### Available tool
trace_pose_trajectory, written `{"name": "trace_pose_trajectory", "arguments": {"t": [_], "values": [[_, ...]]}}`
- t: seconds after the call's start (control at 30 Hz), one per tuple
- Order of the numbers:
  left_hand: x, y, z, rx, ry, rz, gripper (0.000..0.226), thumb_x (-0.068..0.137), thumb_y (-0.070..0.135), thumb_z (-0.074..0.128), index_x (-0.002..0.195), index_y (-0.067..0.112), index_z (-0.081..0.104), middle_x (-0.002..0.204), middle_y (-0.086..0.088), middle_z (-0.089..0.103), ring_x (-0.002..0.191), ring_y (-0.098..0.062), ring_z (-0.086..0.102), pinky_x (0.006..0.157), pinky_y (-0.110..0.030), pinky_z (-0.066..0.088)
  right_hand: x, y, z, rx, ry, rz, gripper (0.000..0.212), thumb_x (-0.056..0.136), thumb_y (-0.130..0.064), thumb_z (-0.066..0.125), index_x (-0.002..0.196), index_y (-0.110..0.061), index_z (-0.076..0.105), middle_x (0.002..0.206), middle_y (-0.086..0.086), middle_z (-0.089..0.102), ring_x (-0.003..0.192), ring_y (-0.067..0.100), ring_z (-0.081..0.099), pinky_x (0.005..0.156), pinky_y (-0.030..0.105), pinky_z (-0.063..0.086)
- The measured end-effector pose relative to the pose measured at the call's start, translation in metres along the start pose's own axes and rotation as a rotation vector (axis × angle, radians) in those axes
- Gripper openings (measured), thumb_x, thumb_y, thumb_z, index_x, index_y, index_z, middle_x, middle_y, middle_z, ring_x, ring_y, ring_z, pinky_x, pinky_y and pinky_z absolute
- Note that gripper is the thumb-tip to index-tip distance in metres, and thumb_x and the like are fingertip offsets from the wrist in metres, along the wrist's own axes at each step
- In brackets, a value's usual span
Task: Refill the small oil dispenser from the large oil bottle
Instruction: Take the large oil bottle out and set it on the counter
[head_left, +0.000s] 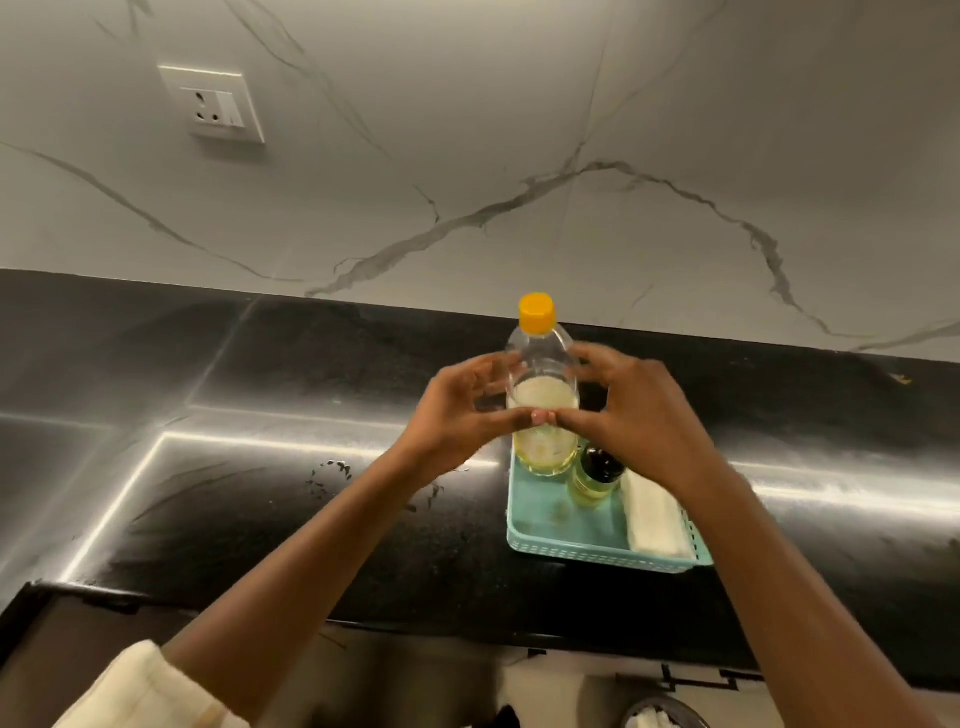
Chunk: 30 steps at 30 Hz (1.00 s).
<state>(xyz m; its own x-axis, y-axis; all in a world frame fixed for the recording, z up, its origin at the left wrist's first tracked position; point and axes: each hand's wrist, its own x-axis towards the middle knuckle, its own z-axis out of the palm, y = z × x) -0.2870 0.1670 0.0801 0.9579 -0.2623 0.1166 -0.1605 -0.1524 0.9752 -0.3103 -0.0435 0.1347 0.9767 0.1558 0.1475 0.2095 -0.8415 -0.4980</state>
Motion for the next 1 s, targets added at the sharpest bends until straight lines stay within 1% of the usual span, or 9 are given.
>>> {"name": "trace_pose_trajectory", "arguments": {"t": [0.1, 0.27, 0.47, 0.6, 0.7, 0.8, 0.87, 0.93, 1.0], "values": [[-0.012, 0.018, -0.045, -0.064, 0.062, 0.042, 0.054, 0.082, -0.002, 0.086, 0.132, 0.009, 0.068, 0.120, -0.006, 0.080, 0.111, -0.024, 0.079, 0.091, -0.035, 0.065, 0.016, -0.049, -0.011, 0.017, -0.021, -0.092, 0.075, 0.076, -0.056, 0.087, 0.142, -0.035, 0.060, 0.123, -0.012, 0.078, 0.105, 0.010, 0.074, 0.096, 0.038, 0.061], [-0.045, 0.015, -0.138, 0.021, 0.126, 0.028, 0.059, 0.075, 0.020, 0.089, 0.131, 0.013, 0.068, 0.121, -0.007, 0.079, 0.110, -0.025, 0.079, 0.094, -0.043, 0.065, 0.043, -0.122, 0.047, 0.083, -0.056, -0.184, 0.076, 0.079, -0.044, 0.092, 0.146, -0.029, 0.058, 0.129, -0.006, 0.076, 0.109, 0.011, 0.074, 0.095, 0.034, 0.062], [-0.106, -0.041, -0.242, 0.137, 0.281, -0.101, 0.095, 0.057, 0.057, 0.100, 0.136, 0.014, 0.069, 0.125, 0.000, 0.079, 0.116, -0.017, 0.077, 0.101, -0.049, 0.063, 0.061, -0.195, 0.178, 0.308, -0.160, -0.164, 0.073, 0.080, -0.027, 0.091, 0.143, -0.038, 0.057, 0.128, -0.007, 0.075, 0.107, 0.010, 0.074, 0.094, 0.041, 0.063], [-0.138, -0.080, -0.288, 0.111, 0.355, -0.199, 0.083, 0.056, 0.041, 0.106, 0.128, 0.017, 0.072, 0.123, 0.004, 0.079, 0.118, -0.016, 0.075, 0.104, -0.047, 0.061, 0.066, -0.230, 0.250, 0.363, -0.213, -0.119, 0.073, 0.079, -0.027, 0.089, 0.143, -0.039, 0.056, 0.131, -0.001, 0.074, 0.118, 0.015, 0.070, 0.092, 0.045, 0.062], [-0.152, -0.099, -0.304, 0.088, 0.416, -0.245, 0.085, 0.053, 0.050, 0.103, 0.126, 0.024, 0.069, 0.124, 0.007, 0.076, 0.118, -0.018, 0.074, 0.098, -0.035, 0.061, 0.066, -0.250, 0.281, 0.393, -0.260, -0.106, 0.077, 0.080, -0.022, 0.089, 0.148, -0.031, 0.055, 0.135, 0.004, 0.072, 0.127, 0.018, 0.066, 0.098, 0.043, 0.060], [-0.155, -0.111, -0.312, 0.055, 0.437, -0.242, 0.074, 0.060, 0.029, 0.095, 0.128, 0.026, 0.066, 0.126, 0.003, 0.073, 0.118, -0.021, 0.071, 0.104, -0.049, 0.058, 0.066, -0.261, 0.292, 0.405, -0.250, -0.070, 0.082, 0.081, -0.022, 0.089, 0.153, -0.028, 0.050, 0.139, 0.006, 0.070, 0.131, 0.020, 0.064, 0.105, 0.043, 0.057], [-0.154, -0.114, -0.313, 0.066, 0.429, -0.245, 0.085, 0.059, 0.032, 0.099, 0.135, 0.023, 0.064, 0.133, -0.005, 0.072, 0.126, -0.029, 0.068, 0.107, -0.054, 0.056, 0.067, -0.261, 0.290, 0.391, -0.270, -0.047, 0.089, 0.083, -0.022, 0.087, 0.159, -0.028, 0.041, 0.145, 0.008, 0.066, 0.137, 0.025, 0.060, 0.110, 0.047, 0.054], [-0.154, -0.113, -0.306, 0.176, 0.481, -0.245, 0.105, 0.055, 0.044, 0.106, 0.146, 0.027, 0.056, 0.145, -0.004, 0.064, 0.137, -0.028, 0.061, 0.109, -0.047, 0.052, 0.064, -0.256, 0.286, 0.357, -0.317, -0.046, 0.099, 0.085, -0.022, 0.086, 0.165, -0.030, 0.028, 0.154, 0.009, 0.059, 0.142, 0.029, 0.055, 0.112, 0.051, 0.051], [-0.158, -0.109, -0.290, 0.347, 0.587, -0.153, 0.112, 0.062, 0.041, 0.103, 0.155, 0.036, 0.042, 0.151, 0.012, 0.053, 0.140, -0.025, 0.052, 0.106, -0.029, 0.046, 0.055, -0.243, 0.270, 0.335, -0.340, -0.056, 0.105, 0.086, -0.022, 0.087, 0.167, -0.032, 0.021, 0.161, 0.008, 0.051, 0.145, 0.030, 0.051, 0.114, 0.051, 0.050]]}}
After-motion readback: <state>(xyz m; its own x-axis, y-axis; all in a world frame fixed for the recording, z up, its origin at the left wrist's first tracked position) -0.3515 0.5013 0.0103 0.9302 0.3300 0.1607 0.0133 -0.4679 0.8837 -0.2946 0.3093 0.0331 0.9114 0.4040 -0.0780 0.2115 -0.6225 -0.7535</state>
